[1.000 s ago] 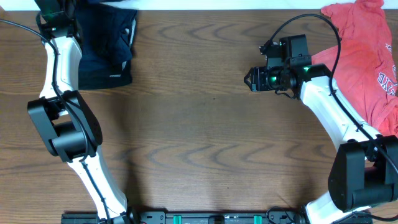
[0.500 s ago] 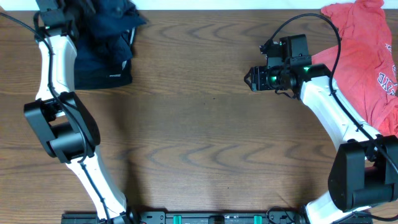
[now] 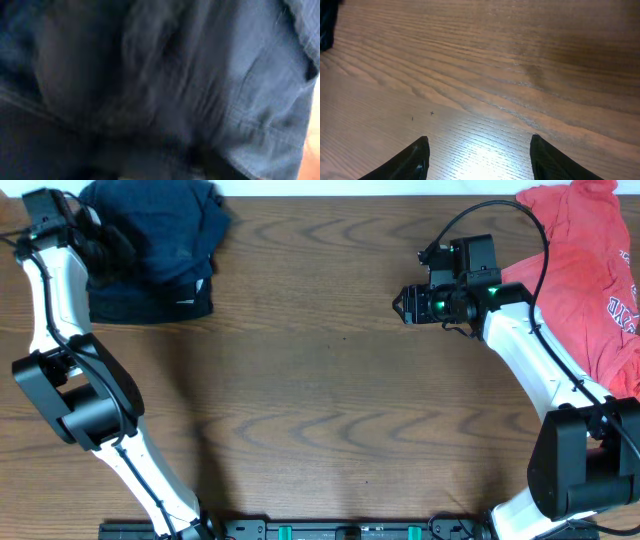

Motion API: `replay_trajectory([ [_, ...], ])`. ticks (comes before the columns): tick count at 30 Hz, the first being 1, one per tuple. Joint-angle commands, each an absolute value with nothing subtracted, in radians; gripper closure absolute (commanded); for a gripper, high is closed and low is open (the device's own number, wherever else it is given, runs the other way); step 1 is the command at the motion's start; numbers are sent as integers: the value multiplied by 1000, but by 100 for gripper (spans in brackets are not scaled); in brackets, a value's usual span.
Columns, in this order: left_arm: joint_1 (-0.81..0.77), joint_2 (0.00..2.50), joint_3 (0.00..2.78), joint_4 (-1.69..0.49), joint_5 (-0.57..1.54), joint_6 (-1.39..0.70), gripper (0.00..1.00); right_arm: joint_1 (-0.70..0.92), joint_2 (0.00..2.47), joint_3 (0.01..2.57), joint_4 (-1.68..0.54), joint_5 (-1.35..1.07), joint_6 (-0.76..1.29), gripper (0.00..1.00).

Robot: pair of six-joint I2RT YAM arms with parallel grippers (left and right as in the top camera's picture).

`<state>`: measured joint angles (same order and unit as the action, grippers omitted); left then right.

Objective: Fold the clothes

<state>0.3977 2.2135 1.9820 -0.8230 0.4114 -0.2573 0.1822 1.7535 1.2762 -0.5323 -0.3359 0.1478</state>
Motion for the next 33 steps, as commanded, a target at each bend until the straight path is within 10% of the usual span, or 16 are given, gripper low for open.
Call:
replay_trajectory([
  [1,396,2176,2000,-894,434,-235,33,177,1737,1295,-528,-329,133,37],
  [13,338,1989,2000,-878,437,-49,1,178,1746,1295,-506,-329,133,34],
  [33,218,2291,2000,-25,-38,217,2,178,1761,1294,-567,-328,106,29],
])
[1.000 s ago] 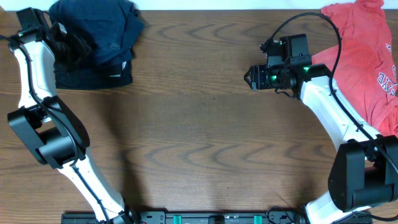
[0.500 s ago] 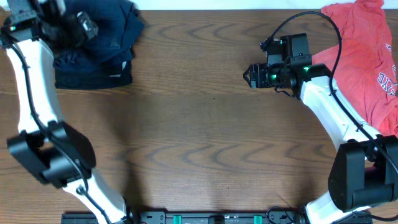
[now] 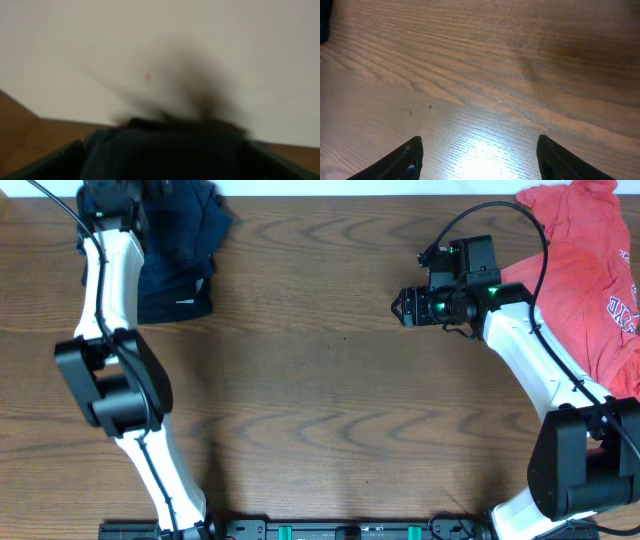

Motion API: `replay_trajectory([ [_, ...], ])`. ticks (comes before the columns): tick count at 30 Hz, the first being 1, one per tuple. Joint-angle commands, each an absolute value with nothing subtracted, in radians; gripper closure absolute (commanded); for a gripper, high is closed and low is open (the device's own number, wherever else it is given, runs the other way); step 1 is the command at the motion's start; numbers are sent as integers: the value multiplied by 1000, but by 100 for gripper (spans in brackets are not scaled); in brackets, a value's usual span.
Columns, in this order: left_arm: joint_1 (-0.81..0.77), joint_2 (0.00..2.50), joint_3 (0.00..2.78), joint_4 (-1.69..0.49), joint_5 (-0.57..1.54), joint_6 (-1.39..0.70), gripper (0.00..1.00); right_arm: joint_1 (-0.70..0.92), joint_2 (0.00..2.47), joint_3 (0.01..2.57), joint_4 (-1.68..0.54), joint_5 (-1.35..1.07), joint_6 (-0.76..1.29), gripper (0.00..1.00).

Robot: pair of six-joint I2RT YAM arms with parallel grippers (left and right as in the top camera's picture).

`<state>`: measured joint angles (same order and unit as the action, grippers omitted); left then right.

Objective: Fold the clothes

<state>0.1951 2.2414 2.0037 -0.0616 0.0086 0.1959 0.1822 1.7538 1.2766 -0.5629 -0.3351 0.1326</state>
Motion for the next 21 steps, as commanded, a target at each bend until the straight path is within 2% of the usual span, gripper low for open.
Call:
replay_trajectory([
  [1,226,2328,2000,-10,-38,220,2,178,1761,1294,-570,-328,102,29],
  [13,268,2611,2000,-159,-39,205,2,177,1761,1294,-570,-328,96,29],
  [21,268,2572,2000,-179,-39,205,2,177,1761,1294,-568,-329,96,28],
])
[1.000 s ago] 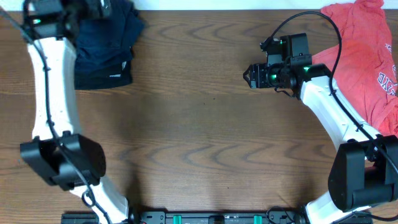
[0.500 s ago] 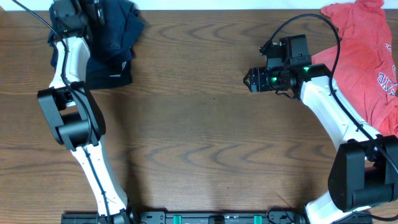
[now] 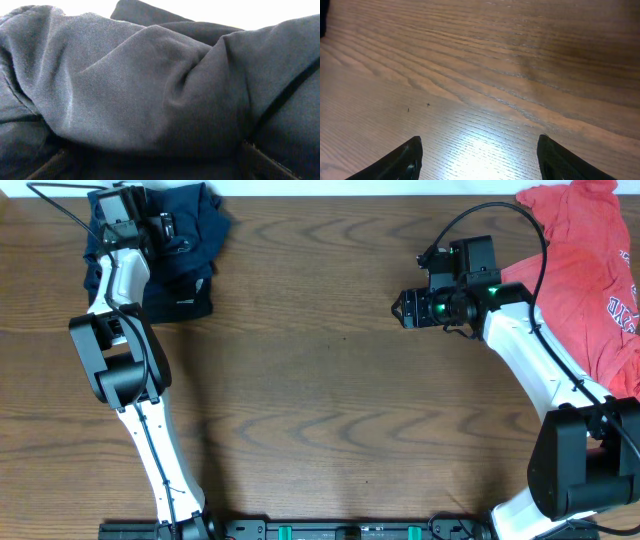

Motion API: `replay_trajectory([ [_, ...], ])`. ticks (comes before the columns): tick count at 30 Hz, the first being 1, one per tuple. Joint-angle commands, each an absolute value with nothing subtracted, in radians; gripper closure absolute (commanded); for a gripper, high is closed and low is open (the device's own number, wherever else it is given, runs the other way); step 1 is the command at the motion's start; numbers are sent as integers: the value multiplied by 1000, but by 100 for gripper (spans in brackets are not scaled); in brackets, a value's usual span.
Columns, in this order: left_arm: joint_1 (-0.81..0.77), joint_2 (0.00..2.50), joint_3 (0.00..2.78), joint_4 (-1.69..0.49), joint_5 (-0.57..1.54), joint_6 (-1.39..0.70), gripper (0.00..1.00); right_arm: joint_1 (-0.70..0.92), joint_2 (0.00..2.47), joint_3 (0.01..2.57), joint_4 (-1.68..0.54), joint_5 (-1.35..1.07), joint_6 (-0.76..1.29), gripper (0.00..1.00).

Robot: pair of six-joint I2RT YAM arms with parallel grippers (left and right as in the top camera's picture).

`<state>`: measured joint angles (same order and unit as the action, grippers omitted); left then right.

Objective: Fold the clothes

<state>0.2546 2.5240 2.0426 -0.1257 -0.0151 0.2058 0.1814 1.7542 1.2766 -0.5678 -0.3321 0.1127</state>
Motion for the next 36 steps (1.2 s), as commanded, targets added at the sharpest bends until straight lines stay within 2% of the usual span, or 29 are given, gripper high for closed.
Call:
replay_trajectory([
  [1,268,2552,2000,-184,-39,205,2,177,1761,1294,-565,-329,96,25],
  [4,268,2475,2000,-220,-39,205,2,177,1761,1295,-547,-329,96,11],
  [5,268,2444,2000,-235,-39,205,2,177,1760,1299,-540,-329,96,3],
  [6,268,2414,2000,-253,-39,205,2,176,1760,1306,-537,-329,96,1],
  [13,261,2180,2000,-457,-36,197,2,175,1758,1446,-612,-277,63,1],
  [19,233,1958,2000,-677,-35,6,2,175,1758,1654,-790,-167,43,1],
  [25,198,1767,2000,-839,-35,-47,2,177,1758,1838,-954,-161,44,1],
  [36,193,1666,2000,-879,-35,-47,2,178,1758,1856,-984,-184,70,1],
])
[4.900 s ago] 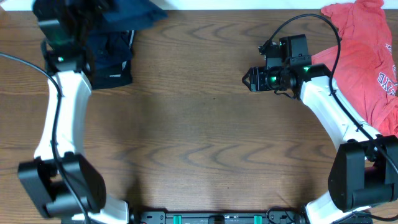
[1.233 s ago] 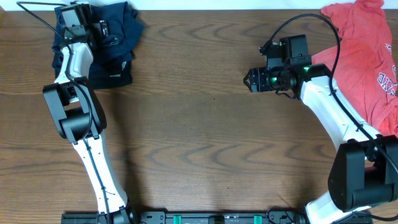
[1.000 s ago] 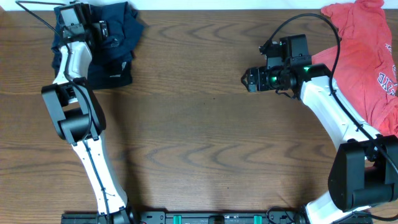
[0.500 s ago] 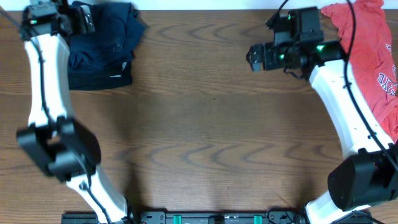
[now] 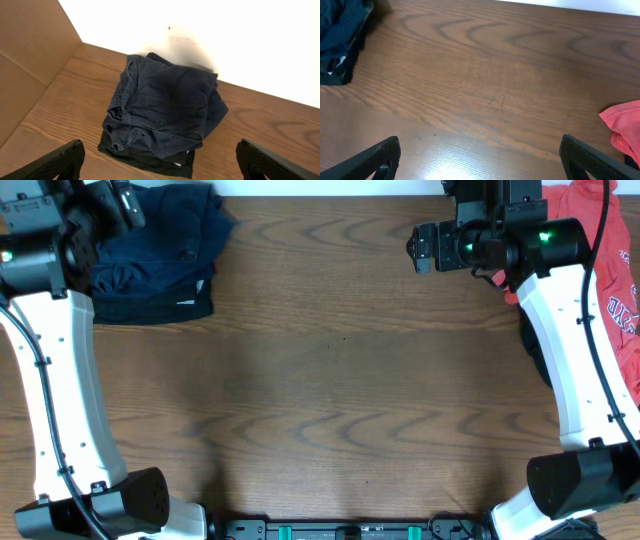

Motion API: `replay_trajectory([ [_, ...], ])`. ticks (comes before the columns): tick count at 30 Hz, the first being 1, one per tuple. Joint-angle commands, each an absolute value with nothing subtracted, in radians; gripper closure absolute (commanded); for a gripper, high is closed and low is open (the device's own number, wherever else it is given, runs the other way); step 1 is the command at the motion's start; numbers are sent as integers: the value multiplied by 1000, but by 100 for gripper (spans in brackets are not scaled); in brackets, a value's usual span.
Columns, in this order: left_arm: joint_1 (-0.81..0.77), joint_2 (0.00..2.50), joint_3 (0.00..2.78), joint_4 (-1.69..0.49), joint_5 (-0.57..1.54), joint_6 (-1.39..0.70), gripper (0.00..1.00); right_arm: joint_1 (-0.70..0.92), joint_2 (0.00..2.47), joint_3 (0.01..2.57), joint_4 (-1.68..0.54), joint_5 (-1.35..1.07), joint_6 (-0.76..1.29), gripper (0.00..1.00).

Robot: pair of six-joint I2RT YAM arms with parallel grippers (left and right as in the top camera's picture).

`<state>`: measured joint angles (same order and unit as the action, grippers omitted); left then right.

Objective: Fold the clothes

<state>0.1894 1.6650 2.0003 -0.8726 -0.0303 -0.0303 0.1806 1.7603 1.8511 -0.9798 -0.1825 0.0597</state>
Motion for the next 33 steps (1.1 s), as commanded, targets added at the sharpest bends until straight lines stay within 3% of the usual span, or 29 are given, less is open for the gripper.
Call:
replay_trajectory([
  [1,193,1666,2000,-879,-35,-47,2,178,1758,1856,-984,-184,70,1],
  [12,193,1666,2000,-879,-35,-47,2,175,1757,1856,-1001,-163,69,1],
  [18,193,1666,2000,-879,-35,-47,2,188,1636,1766,-980,-49,-3,1],
  [27,193,1666,2000,-879,-35,-47,2,128,1155,1098,-483,-104,-69,1],
  [33,193,1666,2000,-880,-35,-47,2,72,793,704,-339,-102,-69,1],
])
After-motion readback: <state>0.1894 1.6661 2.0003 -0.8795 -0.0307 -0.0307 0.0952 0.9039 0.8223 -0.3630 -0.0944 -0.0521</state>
